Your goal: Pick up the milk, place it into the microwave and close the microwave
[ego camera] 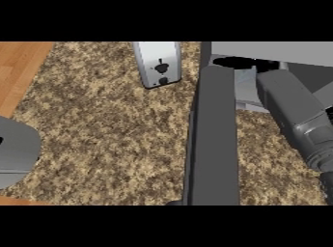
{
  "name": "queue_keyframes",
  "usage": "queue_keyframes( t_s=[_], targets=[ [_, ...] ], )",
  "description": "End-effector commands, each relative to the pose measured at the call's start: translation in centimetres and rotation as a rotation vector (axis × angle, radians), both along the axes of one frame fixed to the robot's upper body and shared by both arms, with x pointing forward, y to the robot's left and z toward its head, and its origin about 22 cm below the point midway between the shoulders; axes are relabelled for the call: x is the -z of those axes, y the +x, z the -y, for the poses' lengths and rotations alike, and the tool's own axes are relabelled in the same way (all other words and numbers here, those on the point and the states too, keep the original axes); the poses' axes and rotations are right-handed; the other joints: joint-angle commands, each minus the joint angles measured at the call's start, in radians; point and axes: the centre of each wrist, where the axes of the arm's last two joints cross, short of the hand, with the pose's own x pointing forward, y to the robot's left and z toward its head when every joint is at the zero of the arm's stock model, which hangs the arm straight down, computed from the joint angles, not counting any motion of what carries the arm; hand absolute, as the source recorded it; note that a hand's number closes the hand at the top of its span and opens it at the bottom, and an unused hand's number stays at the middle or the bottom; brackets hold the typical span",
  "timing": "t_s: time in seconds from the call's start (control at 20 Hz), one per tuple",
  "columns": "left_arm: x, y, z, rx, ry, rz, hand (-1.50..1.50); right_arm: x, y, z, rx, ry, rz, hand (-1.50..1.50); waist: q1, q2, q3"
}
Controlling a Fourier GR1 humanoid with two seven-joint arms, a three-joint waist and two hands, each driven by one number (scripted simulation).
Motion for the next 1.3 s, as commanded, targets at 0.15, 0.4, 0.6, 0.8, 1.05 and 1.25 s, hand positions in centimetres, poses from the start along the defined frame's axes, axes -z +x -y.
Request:
queue_keyframes(
  t_s=[0.15, 0.4, 0.6, 0.8, 1.05, 1.25],
  targets=[
    [1.1, -0.3, 1.9, 0.037, 0.0, 0.01, -1.5, 1.6, -0.9, 2.4, -0.025, 0.048, -0.005, -1.5, -0.036, -0.024, -0.002],
    [2.7, -0.8, 3.3, 0.139, -0.041, -0.002, -1.5, 3.6, -2.0, 3.9, -0.143, 0.145, -0.042, -1.5, -0.07, -0.042, -0.002],
    [4.1, 0.0, 4.6, 0.235, -0.011, -0.039, -1.5, 6.0, -3.0, 2.5, -0.268, 0.274, -0.052, -1.5, -0.086, -0.045, -0.003],
    [6.0, 0.4, 5.4, 0.33, 0.025, -0.122, -1.5, 8.2, -4.2, 2.2, -0.349, 0.416, -0.063, -1.5, -0.115, -0.057, -0.004],
    [6.6, 2.2, 6.6, 0.364, 0.064, -0.073, -1.5, 12.6, -7.0, 0.3, -0.406, 0.531, -0.081, -1.5, -0.128, -0.065, -0.005],
    [6.6, 1.5, 8.4, 0.336, 0.095, -0.101, -1.5, 15.4, -9.6, 0.9, -0.436, 0.565, -0.115, -1.5, -0.155, -0.079, -0.006]
  ],
)
